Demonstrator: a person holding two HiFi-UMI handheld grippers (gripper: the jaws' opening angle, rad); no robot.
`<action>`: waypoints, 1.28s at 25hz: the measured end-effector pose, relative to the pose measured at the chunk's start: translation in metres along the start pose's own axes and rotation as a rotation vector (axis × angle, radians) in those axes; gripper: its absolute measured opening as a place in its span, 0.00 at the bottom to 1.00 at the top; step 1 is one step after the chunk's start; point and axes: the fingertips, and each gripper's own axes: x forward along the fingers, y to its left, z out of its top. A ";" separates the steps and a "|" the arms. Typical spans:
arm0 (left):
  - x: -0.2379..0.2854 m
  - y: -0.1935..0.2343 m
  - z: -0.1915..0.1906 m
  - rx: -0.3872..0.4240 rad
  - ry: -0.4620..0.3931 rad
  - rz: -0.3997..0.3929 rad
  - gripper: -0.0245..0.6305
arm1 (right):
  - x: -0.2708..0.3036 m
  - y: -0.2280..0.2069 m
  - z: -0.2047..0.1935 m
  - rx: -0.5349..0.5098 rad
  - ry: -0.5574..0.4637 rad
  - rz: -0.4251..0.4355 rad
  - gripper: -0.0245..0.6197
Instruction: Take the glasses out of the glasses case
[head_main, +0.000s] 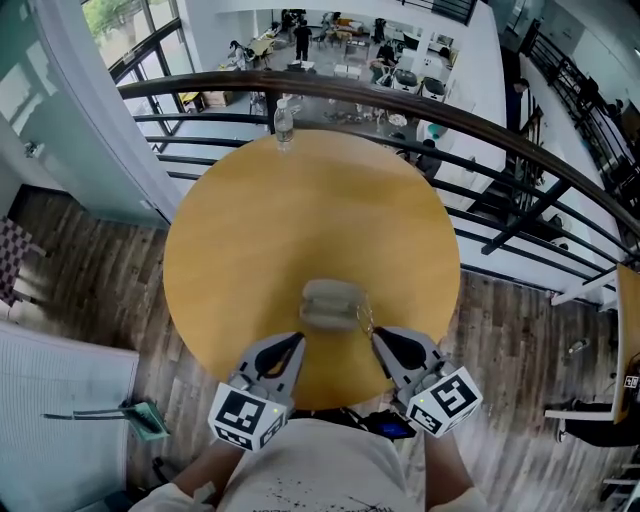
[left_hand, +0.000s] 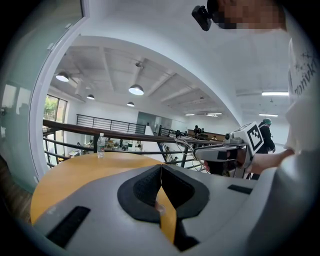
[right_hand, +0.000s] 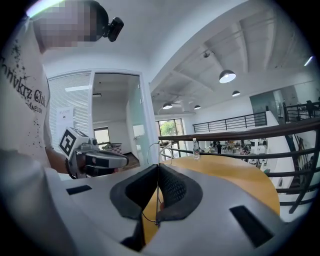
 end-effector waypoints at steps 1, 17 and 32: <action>0.000 0.000 0.000 -0.001 -0.001 0.002 0.07 | 0.000 0.000 0.001 -0.001 -0.001 0.000 0.08; -0.003 0.001 0.002 -0.004 -0.014 0.023 0.07 | -0.003 -0.002 -0.007 0.006 0.003 -0.018 0.08; -0.011 -0.003 0.003 0.004 -0.011 0.019 0.07 | -0.009 0.003 -0.005 -0.011 0.011 -0.018 0.08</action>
